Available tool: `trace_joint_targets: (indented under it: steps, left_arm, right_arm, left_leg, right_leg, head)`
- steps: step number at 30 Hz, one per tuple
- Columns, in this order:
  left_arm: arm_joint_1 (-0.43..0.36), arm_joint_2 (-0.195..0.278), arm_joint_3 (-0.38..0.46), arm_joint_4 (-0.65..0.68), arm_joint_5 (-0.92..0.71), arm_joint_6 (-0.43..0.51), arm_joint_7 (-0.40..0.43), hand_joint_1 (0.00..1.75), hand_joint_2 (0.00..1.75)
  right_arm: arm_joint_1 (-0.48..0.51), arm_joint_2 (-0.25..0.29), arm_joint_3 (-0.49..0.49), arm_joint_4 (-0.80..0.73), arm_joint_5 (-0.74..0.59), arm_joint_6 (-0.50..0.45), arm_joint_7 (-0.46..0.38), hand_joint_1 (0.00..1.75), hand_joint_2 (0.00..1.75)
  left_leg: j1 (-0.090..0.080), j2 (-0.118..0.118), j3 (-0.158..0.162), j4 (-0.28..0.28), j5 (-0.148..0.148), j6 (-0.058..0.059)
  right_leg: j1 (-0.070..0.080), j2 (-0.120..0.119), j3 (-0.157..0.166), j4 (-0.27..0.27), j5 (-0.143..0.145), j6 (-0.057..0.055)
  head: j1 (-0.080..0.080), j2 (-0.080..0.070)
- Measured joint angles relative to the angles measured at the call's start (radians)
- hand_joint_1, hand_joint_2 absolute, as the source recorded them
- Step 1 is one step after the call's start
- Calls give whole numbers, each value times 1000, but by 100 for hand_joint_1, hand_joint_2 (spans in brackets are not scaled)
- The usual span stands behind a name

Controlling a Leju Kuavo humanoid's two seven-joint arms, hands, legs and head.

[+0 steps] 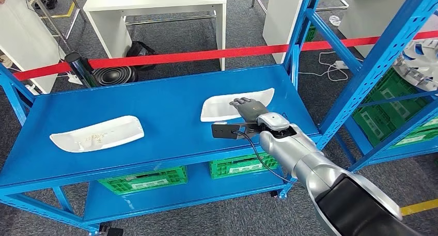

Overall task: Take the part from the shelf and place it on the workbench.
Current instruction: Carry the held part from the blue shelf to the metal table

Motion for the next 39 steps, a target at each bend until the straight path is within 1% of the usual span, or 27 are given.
trace_joint_targets:
  steps: [7,11,13,14,17,18,28,39]
  left_arm:
    - [0,0,0,0,3,0,-10,0,0]
    - [0,0,0,0,3,0,-11,0,175]
    - [0,0,0,0,3,0,-13,0,175]
    - [0,0,0,0,3,0,-15,0,175]
    - [1,0,0,0,3,-2,-21,0,175]
    - [1,0,0,1,3,-3,-22,0,175]
    - [1,0,0,1,6,-7,-29,0,175]
    - [0,-1,0,1,2,-14,-35,0,175]
  right_arm:
    - [9,-1,14,6,11,10,-3,0,175]
    - [11,-2,14,9,11,13,-3,0,175]
    - [11,-3,15,10,14,16,-2,0,175]
    - [11,-3,16,11,16,18,-2,3,175]
    - [11,-5,17,11,17,24,-2,134,175]
    - [12,-6,18,12,17,27,-2,175,175]
    - [16,-16,18,17,6,40,-9,175,175]
    - [-9,-20,18,17,-1,37,-18,175,175]
  left_leg:
    - [0,0,0,0,0,0]
    - [0,0,0,0,0,0]
    - [0,0,0,0,0,0]
    - [0,0,0,0,0,0]
    - [0,0,0,0,0,0]
    - [0,0,0,0,0,0]
    - [0,0,0,0,0,0]
    - [0,0,2,0,0,0]
  right_leg:
    - [0,0,0,0,0,0]
    - [0,0,0,0,0,0]
    - [0,0,0,0,0,0]
    - [0,0,0,0,0,0]
    - [0,0,0,0,0,0]
    - [0,0,0,0,0,0]
    - [0,0,0,0,0,0]
    - [0,0,1,0,0,0]
  head:
    - [0,0]
    - [0,0]
    - [0,0]
    - [0,0]
    - [0,0]
    - [0,0]
    - [0,0]
    - [0,0]
